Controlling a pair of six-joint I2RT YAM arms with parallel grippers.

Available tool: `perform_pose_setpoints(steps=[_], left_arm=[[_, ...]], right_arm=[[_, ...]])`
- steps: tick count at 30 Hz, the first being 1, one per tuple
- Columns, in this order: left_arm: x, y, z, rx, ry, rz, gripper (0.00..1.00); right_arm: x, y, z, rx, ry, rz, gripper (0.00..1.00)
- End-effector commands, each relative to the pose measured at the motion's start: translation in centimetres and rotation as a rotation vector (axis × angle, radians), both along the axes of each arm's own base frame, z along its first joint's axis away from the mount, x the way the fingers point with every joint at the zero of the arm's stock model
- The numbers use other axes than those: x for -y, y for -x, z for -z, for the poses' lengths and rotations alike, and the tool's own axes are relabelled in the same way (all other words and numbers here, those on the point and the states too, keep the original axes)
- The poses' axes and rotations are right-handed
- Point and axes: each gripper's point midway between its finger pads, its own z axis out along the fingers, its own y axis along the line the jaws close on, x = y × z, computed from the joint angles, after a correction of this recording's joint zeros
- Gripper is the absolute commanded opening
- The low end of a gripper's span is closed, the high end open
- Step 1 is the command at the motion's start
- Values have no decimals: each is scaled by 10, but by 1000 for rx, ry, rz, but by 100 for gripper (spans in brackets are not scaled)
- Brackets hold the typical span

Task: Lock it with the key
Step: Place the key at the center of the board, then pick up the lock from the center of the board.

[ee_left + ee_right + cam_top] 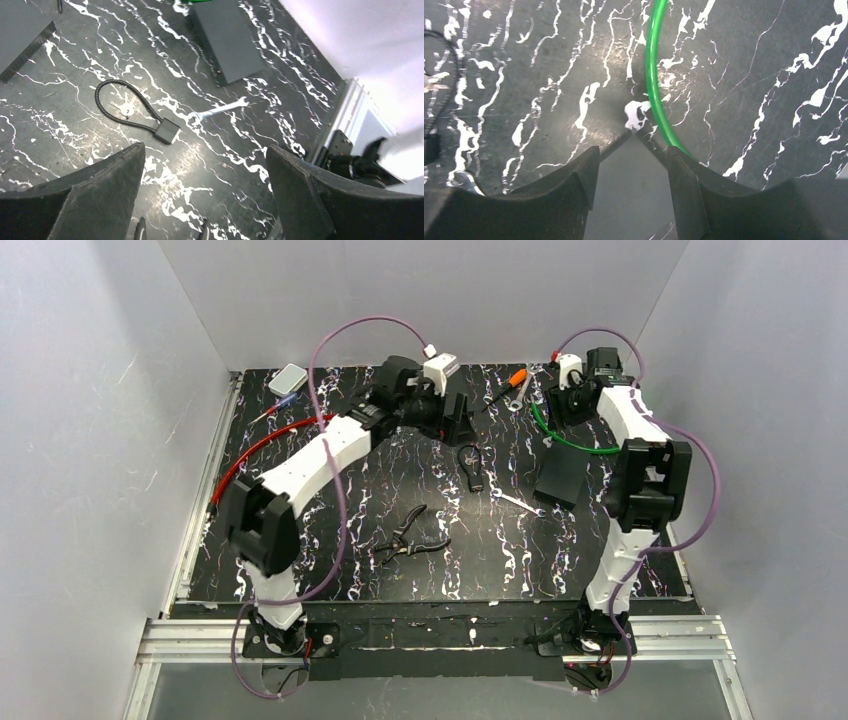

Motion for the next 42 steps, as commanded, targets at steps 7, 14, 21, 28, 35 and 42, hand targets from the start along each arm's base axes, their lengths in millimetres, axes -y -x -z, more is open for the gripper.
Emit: perform_pose_setpoints(steps=[7,14,21,28,35,42], left_arm=[[-43,59,-24,4,-25,68,89],[-53,75,-31,-5,0,72,89],[-53,83,-28,-28,16,76,89],[-54,83,-29,-24,16,78,89],[-61,80,-51,71,8,72,90],[-65,79,-60,98,-4,69,91]], right_arm=[[-18,-34,35,-53,126,-110,58],[-10,-46,68,-86,196,-112,56],[-10,-53,76,-83,201,-120,55],[-6,-59,73,-75,195,-108,54],[5,-59,102,-143,167,-89,48],[-4,-56,97,-157,125,-121,20]])
